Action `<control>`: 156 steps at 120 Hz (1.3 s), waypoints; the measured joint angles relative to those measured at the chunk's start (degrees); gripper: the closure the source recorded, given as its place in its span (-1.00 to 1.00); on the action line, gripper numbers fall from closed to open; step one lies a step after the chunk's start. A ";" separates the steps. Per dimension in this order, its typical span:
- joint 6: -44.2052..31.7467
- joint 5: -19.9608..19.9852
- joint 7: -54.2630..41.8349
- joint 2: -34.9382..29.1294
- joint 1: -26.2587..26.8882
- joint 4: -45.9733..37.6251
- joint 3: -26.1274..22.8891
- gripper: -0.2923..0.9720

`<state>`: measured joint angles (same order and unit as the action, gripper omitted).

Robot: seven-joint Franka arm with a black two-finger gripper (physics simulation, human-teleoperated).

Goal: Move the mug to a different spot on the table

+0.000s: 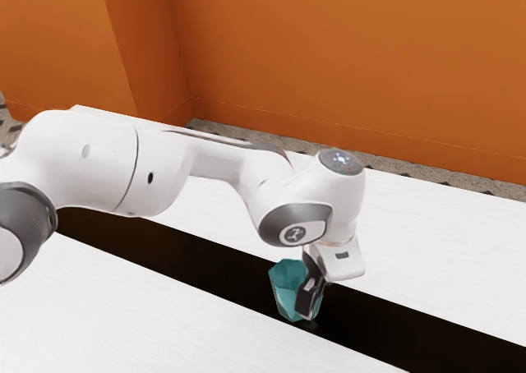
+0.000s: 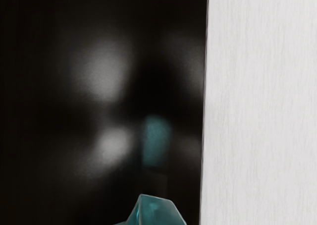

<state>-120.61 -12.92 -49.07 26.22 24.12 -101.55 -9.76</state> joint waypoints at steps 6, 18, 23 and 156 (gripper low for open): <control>-0.36 -0.21 0.37 0.70 0.26 0.04 -0.02 -0.54; -1.44 -1.93 1.03 1.94 1.15 0.10 -0.03 -0.54; -1.89 -2.99 1.27 2.33 1.28 0.07 -0.01 -0.54; 13.47 -8.54 5.12 -1.55 -5.66 1.15 4.56 0.52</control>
<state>-107.14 -21.46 -43.95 24.67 18.46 -100.41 -5.20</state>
